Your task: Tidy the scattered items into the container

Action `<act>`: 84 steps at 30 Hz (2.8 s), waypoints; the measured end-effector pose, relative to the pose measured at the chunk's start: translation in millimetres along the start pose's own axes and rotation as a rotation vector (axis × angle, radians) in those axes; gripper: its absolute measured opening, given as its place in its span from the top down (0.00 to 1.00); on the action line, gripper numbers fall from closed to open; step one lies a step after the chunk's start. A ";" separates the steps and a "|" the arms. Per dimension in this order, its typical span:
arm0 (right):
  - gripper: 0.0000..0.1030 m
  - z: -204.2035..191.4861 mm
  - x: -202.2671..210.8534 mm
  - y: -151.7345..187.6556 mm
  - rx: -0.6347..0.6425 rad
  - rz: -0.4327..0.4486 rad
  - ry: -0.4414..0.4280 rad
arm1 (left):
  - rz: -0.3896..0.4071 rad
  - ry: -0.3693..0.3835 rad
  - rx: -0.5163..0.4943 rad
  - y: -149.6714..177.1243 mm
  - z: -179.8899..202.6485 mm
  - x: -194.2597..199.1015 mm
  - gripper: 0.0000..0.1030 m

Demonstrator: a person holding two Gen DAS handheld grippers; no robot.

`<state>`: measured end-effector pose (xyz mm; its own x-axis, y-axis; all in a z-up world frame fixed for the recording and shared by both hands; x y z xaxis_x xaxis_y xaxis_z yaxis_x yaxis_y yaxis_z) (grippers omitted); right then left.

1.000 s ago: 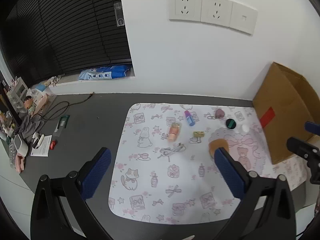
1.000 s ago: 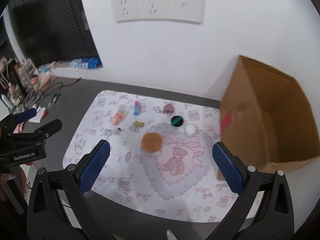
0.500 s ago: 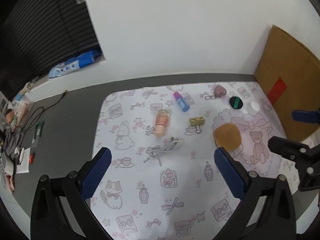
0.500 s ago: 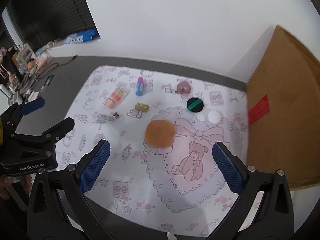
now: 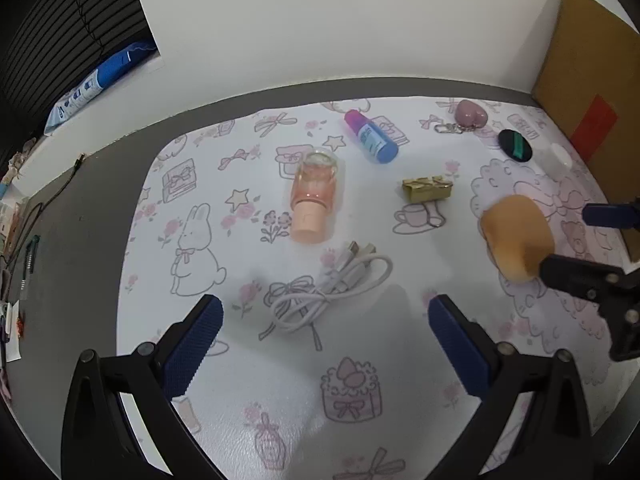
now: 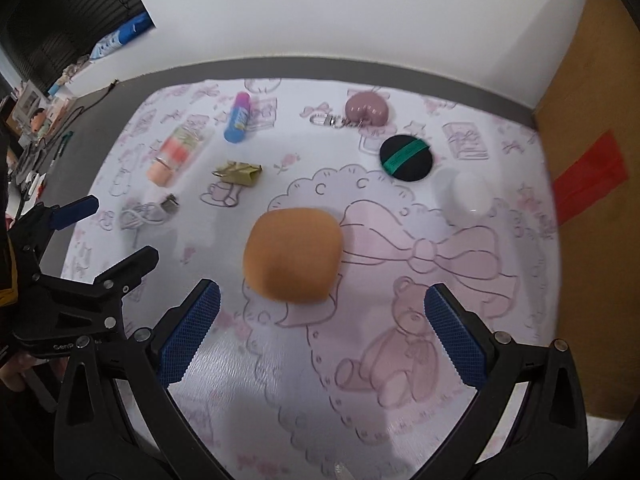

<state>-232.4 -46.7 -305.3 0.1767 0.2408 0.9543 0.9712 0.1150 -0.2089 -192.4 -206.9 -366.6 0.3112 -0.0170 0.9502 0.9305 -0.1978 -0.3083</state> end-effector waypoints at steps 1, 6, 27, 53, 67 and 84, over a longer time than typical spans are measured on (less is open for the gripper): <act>0.00 -1.0 -4.1 -1.2 0.002 -0.001 -0.001 | -0.001 0.002 0.001 0.0 -0.6 -3.6 0.00; 0.00 -6.4 -25.0 -6.4 0.008 -0.020 -0.006 | 0.001 0.035 0.017 -0.5 -5.0 -16.8 0.00; 0.24 -17.9 -27.4 -10.6 0.066 -0.027 0.105 | 0.020 0.068 -0.017 1.1 0.5 -9.0 0.29; 0.65 9.4 -7.4 -3.1 0.047 -0.011 0.094 | -0.052 -0.032 0.071 -12.8 16.0 -8.2 0.83; 0.77 8.6 -6.6 -6.4 0.016 -0.011 0.052 | -0.050 -0.056 0.066 -13.6 20.8 0.0 0.85; 0.77 8.8 19.0 1.6 0.018 0.014 0.061 | -0.037 -0.113 0.022 -10.4 31.8 15.5 0.87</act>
<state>-228.9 -33.4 -289.3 0.1998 0.1832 0.9626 0.9657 0.1292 -0.2250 -191.1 -173.9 -350.2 0.2954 0.1008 0.9501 0.9453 -0.1747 -0.2754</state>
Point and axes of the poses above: each gripper's, at about its wrist camera, not at the fingertips, and x roughly against the way its jaws point, z to its right, y to its underside, the point moved 1 cm from there along -x, roughly the way its jaws point, and after that the axes turned 10 degrees about -z, right-handed, at the moved point
